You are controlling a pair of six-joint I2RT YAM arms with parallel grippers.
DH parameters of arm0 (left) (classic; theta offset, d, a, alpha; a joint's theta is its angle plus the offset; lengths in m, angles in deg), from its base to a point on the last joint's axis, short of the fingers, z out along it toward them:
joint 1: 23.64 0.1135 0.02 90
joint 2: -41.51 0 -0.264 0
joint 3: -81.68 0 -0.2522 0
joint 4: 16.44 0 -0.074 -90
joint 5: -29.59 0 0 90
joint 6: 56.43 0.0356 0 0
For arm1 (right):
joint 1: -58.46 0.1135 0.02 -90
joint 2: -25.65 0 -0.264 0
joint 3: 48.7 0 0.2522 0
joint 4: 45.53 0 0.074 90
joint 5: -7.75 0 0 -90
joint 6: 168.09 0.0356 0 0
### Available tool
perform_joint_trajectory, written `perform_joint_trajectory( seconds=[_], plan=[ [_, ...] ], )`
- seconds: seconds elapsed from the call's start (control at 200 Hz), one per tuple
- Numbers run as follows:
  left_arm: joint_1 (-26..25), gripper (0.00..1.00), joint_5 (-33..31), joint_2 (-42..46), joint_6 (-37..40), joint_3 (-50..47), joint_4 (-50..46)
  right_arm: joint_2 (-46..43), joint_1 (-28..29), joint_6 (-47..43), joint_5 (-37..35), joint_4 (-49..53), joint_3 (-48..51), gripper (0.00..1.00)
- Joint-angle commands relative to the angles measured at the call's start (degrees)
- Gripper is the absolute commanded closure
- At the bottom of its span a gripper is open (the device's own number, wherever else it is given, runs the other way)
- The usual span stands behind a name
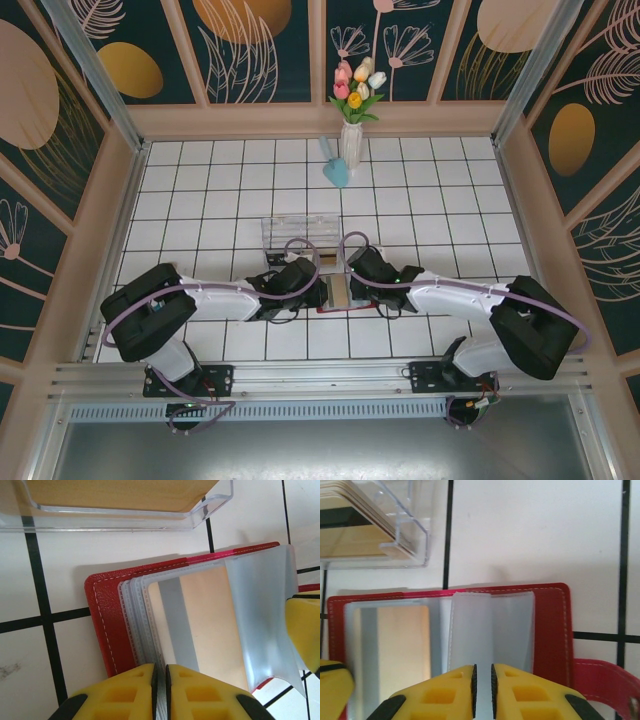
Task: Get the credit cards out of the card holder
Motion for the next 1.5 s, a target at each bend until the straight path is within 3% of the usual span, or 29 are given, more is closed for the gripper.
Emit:
perform_joint_trajectory(
  seconds=[0.0,0.395,1.031,1.496],
  plan=[
    [0.2,0.83,1.4,2.0,0.1,0.2,0.7,0.9,0.5,-1.0,-3.7,3.6,-0.9,0.82],
    [0.2,0.77,2.3,0.0,-0.6,1.0,0.5,2.9,1.2,-0.6,-7.2,4.9,-0.6,0.82],
    [0.1,0.74,5.8,-0.2,-1.4,0.7,5.8,1.9,1.0,0.6,-2.1,0.1,2.1,0.79],
    [0.1,0.72,2.1,-0.4,-1.3,2.1,-0.7,2.0,0.9,0.6,-1.8,-0.6,2.3,0.79]
  ],
)
